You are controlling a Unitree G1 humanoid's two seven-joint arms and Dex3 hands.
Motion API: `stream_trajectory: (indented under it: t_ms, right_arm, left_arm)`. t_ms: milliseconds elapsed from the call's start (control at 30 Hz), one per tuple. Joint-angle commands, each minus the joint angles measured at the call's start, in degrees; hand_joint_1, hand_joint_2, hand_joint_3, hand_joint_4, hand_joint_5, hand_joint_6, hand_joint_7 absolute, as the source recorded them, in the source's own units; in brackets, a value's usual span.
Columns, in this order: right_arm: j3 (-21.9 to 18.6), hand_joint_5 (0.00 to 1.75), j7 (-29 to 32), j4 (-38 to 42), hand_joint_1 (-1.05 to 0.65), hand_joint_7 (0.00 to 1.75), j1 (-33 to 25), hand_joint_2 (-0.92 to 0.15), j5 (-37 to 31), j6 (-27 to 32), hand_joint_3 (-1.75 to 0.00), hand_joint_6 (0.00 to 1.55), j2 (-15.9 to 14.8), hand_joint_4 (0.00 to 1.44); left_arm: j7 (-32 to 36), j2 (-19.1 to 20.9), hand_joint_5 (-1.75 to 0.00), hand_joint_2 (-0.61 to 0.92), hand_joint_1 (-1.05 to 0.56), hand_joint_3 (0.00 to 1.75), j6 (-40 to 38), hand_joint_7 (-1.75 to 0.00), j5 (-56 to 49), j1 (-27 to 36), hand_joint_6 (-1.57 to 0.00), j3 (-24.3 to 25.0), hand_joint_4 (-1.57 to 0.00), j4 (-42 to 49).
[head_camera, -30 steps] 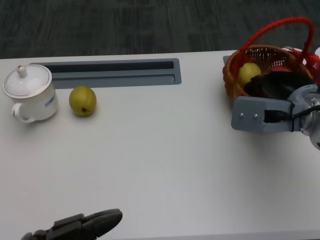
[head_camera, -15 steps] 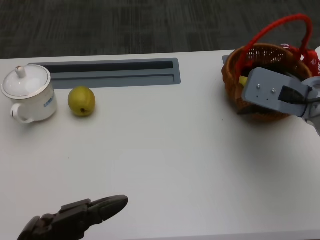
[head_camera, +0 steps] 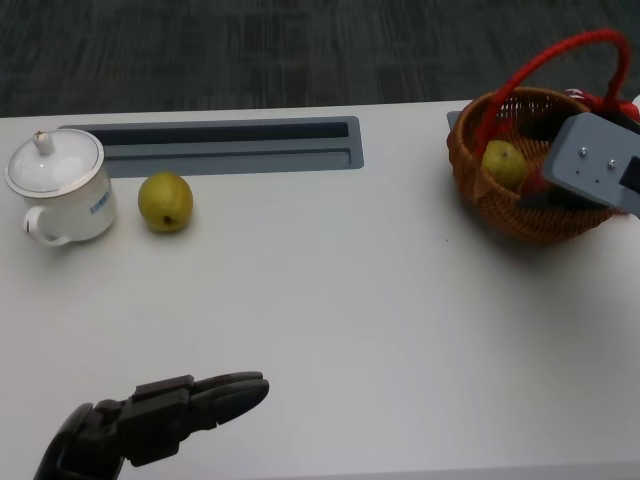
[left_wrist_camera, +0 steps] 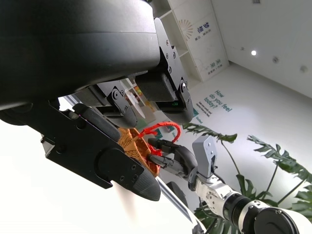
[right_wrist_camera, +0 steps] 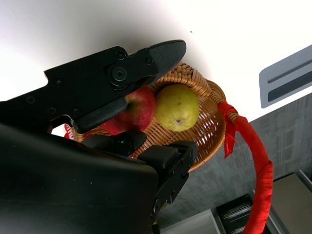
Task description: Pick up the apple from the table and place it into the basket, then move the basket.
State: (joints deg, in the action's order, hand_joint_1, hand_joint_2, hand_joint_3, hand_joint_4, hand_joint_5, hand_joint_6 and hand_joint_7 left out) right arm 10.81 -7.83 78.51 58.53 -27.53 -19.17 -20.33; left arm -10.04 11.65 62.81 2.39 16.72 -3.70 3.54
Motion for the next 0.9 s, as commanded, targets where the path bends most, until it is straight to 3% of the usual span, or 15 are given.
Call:
stream_trajectory:
  t_ms: [33,233,467,667,900]
  right_arm:
    - [0.2,0.01,-0.9,-0.1,-0.85,0.00,-1.0,-0.91,0.0,2.0,-0.02,0.44,-2.4,0.60]
    - [-0.5,0.00,-2.1,-0.7,-0.84,0.00,-2.8,-0.92,1.2,0.5,-0.02,0.43,-5.0,0.56]
    - [-5.3,0.00,-4.3,-3.5,-0.77,0.01,-9.0,-0.87,7.8,-11.1,0.00,0.45,-6.6,0.51]
    - [-10.6,0.01,-7.2,-8.2,-0.65,0.02,-18.0,-0.84,16.3,-25.9,0.00,0.50,-4.9,0.48]
    - [-10.8,0.03,-8.3,-15.6,-0.57,0.03,-26.2,-0.84,20.3,-39.7,0.00,0.57,-0.9,0.57]
  left_arm:
    - [-1.1,1.1,-0.01,0.71,-0.54,0.00,0.3,-0.02,1.8,-1.1,-0.84,-0.2,-0.89,1.0]
    - [-1.6,0.9,-0.02,0.70,-0.54,0.00,-0.3,-0.02,2.5,-3.3,-0.86,-0.2,-0.91,1.8]
    - [-2.4,1.8,-0.01,0.71,-0.55,0.00,-1.5,0.00,2.4,-6.6,-0.84,0.6,-0.91,3.7]
    - [-3.8,2.0,-0.01,0.72,-0.55,0.00,-0.9,0.00,3.7,-10.3,-0.84,0.7,-0.91,7.3]
    - [-5.2,1.9,-0.02,0.72,-0.55,0.00,-0.2,0.00,4.4,-13.2,-0.84,1.0,-0.92,10.8]
